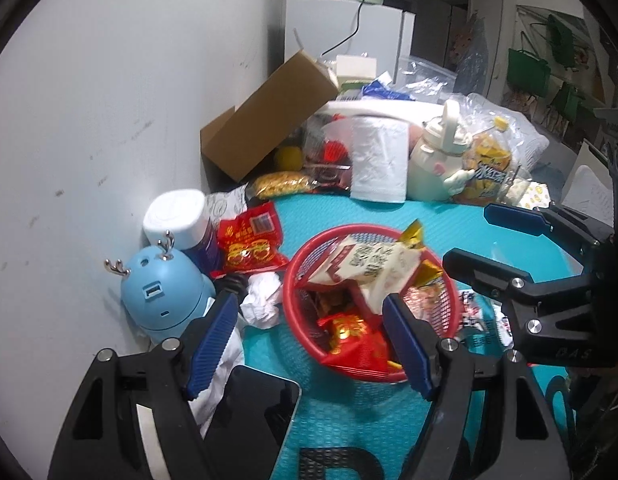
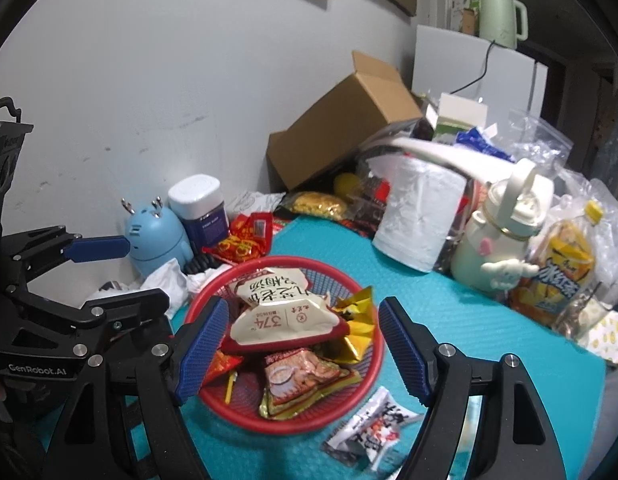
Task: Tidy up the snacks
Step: 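Move both open tools back toward the remaining snack packets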
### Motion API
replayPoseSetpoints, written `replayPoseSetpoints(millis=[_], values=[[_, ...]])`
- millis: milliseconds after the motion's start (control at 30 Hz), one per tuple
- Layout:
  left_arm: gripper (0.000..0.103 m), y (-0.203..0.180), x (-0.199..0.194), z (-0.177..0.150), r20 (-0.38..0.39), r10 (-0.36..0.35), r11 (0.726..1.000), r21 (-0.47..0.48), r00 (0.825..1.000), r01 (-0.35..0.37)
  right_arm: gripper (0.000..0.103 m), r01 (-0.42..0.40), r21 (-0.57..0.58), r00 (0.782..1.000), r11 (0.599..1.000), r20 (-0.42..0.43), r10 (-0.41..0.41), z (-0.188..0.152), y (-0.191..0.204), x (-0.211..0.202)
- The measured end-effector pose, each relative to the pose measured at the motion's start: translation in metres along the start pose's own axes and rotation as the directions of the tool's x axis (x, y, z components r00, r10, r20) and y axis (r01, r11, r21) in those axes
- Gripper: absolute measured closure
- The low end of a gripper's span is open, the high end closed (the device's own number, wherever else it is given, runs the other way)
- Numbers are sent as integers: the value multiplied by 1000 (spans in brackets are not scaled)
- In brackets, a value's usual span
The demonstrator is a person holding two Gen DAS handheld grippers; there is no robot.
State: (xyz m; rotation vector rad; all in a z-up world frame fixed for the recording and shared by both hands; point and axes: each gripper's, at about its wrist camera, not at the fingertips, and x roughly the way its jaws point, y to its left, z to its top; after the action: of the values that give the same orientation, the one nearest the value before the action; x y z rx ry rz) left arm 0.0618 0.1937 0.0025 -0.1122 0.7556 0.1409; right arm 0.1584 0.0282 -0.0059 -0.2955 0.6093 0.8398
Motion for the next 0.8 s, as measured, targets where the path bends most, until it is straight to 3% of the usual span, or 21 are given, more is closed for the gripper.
replayPoseSetpoints(millis=[467, 800], values=[[29, -51, -59, -4, 106, -44, 997, 67, 993, 37, 25, 60, 26, 991, 998, 120, -63, -18, -9, -89], [29, -101, -79, -20, 123, -124, 983, 148, 985, 105, 25, 129, 77, 978, 989, 155, -140, -55, -22, -141]])
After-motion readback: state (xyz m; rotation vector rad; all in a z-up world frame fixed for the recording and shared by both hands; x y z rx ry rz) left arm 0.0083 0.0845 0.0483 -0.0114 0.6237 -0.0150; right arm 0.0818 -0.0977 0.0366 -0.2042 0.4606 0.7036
